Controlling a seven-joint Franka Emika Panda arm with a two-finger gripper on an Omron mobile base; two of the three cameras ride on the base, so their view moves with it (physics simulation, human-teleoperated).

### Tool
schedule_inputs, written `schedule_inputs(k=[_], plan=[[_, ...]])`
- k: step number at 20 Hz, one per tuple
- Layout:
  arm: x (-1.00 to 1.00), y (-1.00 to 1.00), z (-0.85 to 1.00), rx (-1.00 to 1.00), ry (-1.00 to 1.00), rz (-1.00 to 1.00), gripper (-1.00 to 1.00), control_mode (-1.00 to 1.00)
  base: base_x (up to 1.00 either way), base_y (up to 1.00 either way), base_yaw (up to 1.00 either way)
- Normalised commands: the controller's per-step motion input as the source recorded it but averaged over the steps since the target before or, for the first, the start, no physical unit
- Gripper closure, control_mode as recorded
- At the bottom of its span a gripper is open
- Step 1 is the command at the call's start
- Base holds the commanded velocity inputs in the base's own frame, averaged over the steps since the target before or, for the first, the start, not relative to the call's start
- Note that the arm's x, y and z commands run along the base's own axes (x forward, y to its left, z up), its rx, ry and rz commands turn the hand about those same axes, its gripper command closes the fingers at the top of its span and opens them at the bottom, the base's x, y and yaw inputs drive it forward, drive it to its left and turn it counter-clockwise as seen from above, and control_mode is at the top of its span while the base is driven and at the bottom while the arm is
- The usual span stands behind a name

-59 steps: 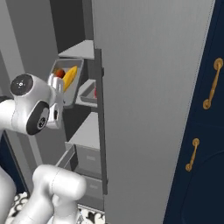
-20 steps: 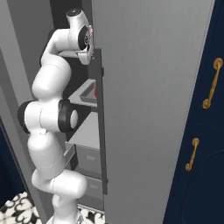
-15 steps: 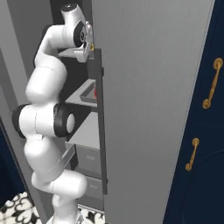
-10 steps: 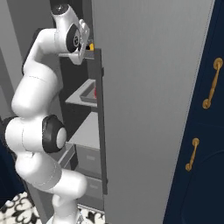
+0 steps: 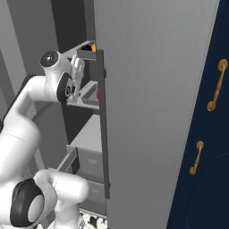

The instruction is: Take the meat container that has the steak and place it on the second highest rack of the freezer. Then take the vegetable container that has the corn and bell pepper and place it on the highest rack of the freezer.

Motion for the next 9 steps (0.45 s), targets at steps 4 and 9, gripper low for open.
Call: schedule_inputs(k=[4,9], plan=[[-1.0,0.0,-0.88,-0.01,0.0,0.0,-1.0,-1.0,0.0,0.0,0.0],[-1.0,-0.04,-0.51,0.02,0.0,0.0,-1.0,-1.0,0.0,0.0,0.0]])
